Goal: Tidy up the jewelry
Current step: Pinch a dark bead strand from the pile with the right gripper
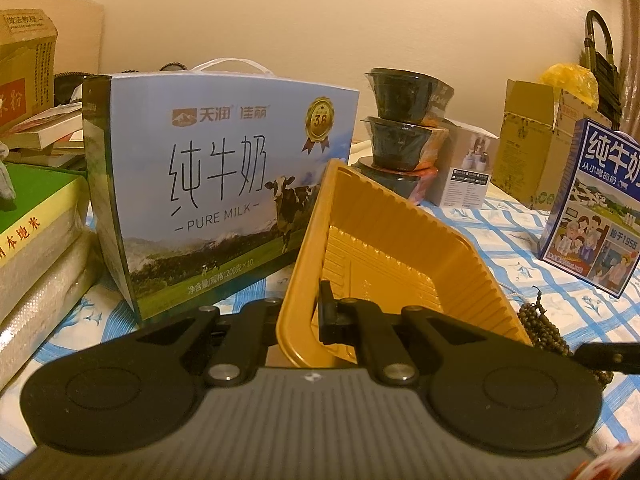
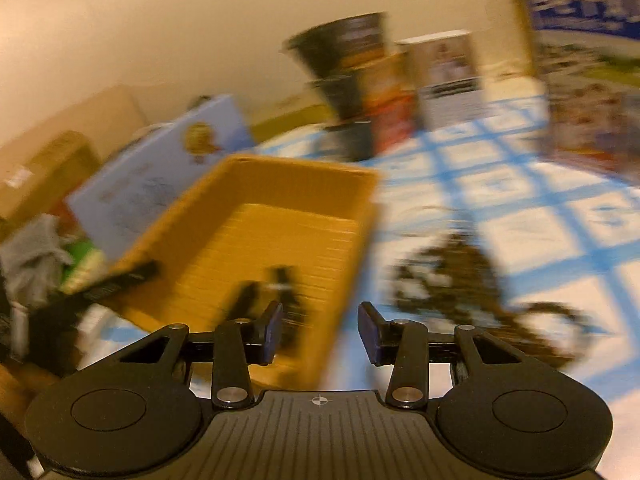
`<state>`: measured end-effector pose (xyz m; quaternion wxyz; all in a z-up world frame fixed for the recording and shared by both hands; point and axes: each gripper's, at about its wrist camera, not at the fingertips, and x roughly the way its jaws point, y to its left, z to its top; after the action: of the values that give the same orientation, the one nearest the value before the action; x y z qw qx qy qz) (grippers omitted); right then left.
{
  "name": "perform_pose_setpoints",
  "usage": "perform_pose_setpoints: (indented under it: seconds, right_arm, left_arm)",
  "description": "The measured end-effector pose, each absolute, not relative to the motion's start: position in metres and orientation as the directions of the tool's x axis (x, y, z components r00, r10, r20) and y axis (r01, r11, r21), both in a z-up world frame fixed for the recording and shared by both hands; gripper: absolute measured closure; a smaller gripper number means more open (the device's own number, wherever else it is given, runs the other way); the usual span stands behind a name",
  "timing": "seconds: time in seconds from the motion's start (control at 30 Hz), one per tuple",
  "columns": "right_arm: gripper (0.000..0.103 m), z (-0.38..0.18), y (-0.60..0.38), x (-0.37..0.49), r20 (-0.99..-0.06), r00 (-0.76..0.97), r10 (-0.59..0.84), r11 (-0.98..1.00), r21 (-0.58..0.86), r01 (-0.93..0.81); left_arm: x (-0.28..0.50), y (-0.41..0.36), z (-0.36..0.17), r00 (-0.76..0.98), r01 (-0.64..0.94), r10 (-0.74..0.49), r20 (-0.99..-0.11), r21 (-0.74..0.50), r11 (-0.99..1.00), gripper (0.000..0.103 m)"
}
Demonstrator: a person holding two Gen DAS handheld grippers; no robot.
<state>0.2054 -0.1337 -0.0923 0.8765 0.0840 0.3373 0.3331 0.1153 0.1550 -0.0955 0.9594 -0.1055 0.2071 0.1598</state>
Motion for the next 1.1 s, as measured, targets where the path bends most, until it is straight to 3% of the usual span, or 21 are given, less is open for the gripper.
perform_pose_setpoints:
  seconds: [0.27,0.4,0.7,0.97,1.1]
  right_arm:
    - [0.061,-0.111,-0.199,0.217,-0.61,0.643,0.462,0.883,0.252,-0.395]
    - [0.077,-0.118,-0.199,0.222,-0.628,0.642,0.44,0.877,0.148,-0.456]
    - [0.086,-0.137,-0.176,0.229,-0.666,0.619,0.417,0.767,-0.107,-0.632]
    - [0.097,-0.14,-0.173,0.236,-0.673,0.607,0.422,0.725,-0.152,-0.672]
    - [0.097,-0.127,-0.194,0.247,-0.648,0.612,0.454,0.798,-0.011,-0.603]
  left_arm:
    - [0.116,0.155,-0.096,0.862,-0.353,0.268,-0.431,-0.131,0.926,0.097]
    - [0.116,0.155,-0.096,0.861,-0.354,0.27,-0.432,-0.126,0.927,0.097]
    - [0.118,0.154,-0.096,0.859,-0.355,0.273,-0.433,-0.119,0.927,0.097]
    - [0.118,0.153,-0.095,0.859,-0.355,0.273,-0.433,-0.118,0.927,0.097]
    - [0.118,0.153,-0.096,0.859,-0.355,0.273,-0.433,-0.12,0.927,0.097]
